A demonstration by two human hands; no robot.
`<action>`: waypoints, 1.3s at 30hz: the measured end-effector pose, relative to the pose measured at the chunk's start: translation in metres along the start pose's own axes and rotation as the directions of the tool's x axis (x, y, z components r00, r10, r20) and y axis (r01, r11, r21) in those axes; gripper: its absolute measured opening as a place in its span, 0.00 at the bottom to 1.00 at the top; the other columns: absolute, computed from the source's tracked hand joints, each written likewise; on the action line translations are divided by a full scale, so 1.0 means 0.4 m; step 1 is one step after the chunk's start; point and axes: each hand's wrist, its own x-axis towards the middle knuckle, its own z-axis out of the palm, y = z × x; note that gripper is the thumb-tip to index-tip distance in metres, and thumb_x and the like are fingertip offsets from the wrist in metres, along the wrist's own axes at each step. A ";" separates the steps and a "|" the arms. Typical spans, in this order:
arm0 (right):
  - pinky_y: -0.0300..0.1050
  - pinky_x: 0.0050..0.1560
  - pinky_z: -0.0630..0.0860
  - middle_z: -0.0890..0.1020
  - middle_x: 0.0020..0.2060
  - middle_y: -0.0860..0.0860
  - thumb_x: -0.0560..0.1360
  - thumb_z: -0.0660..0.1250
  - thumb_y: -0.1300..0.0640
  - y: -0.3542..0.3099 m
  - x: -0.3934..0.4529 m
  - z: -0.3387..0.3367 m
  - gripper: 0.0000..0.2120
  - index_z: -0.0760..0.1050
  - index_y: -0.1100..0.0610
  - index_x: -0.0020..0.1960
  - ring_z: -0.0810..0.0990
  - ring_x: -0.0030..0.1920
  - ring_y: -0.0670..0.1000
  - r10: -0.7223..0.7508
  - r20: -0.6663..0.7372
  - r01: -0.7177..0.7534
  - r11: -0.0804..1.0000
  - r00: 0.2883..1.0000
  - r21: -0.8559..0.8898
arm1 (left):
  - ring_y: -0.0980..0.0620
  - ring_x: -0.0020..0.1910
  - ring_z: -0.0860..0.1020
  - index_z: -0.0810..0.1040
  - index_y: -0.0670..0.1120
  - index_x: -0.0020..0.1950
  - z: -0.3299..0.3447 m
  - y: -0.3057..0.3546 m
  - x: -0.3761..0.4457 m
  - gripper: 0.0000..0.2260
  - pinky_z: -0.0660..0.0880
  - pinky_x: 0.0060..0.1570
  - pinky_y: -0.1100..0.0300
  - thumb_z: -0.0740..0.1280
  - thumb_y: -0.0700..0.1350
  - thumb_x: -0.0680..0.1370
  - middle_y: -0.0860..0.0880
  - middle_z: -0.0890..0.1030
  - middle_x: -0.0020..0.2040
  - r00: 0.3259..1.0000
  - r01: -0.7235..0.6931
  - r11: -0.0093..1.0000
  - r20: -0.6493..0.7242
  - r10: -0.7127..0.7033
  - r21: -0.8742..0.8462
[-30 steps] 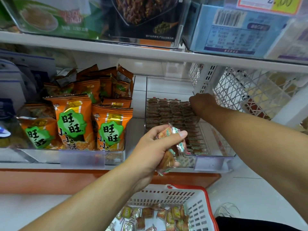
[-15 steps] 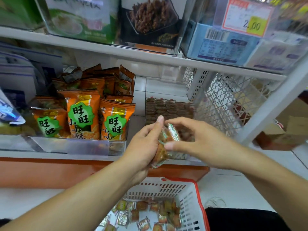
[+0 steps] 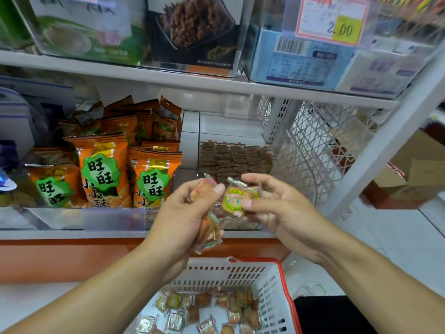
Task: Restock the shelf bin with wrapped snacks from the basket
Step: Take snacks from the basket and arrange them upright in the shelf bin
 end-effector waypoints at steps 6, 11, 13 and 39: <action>0.43 0.46 0.82 0.84 0.52 0.58 0.74 0.70 0.70 0.021 -0.001 0.011 0.19 0.77 0.60 0.64 0.85 0.46 0.53 0.034 0.034 -0.033 0.998 0.999 -0.045 | 0.53 0.25 0.79 0.81 0.46 0.54 -0.006 -0.004 -0.003 0.25 0.78 0.29 0.57 0.81 0.50 0.60 0.44 0.84 0.39 0.998 -0.037 0.999 -0.040 0.039 0.032; 0.44 0.48 0.81 0.85 0.52 0.55 0.76 0.71 0.64 0.024 -0.006 0.006 0.16 0.78 0.58 0.63 0.84 0.48 0.52 0.022 0.036 -0.019 0.996 0.999 -0.091 | 0.52 0.31 0.82 0.82 0.49 0.53 0.000 -0.011 -0.010 0.25 0.78 0.31 0.56 0.80 0.59 0.61 0.45 0.85 0.41 0.997 -0.033 0.998 -0.067 0.037 0.052; 0.42 0.43 0.79 0.85 0.49 0.53 0.79 0.69 0.60 0.021 -0.006 0.003 0.11 0.78 0.59 0.61 0.83 0.46 0.48 0.028 0.024 -0.026 0.997 0.999 -0.076 | 0.51 0.35 0.84 0.82 0.49 0.54 0.003 -0.008 -0.009 0.27 0.79 0.31 0.55 0.79 0.61 0.60 0.48 0.85 0.40 0.996 0.000 1.000 -0.087 0.001 0.012; 0.35 0.34 0.72 0.84 0.40 0.52 0.70 0.73 0.59 0.001 -0.011 -0.009 0.15 0.76 0.62 0.54 0.80 0.33 0.43 0.173 0.093 -0.160 0.979 0.981 -0.128 | 0.50 0.31 0.83 0.81 0.47 0.57 0.009 -0.004 -0.011 0.16 0.79 0.29 0.56 0.70 0.56 0.76 0.44 0.86 0.44 0.999 0.017 0.999 -0.036 -0.016 0.029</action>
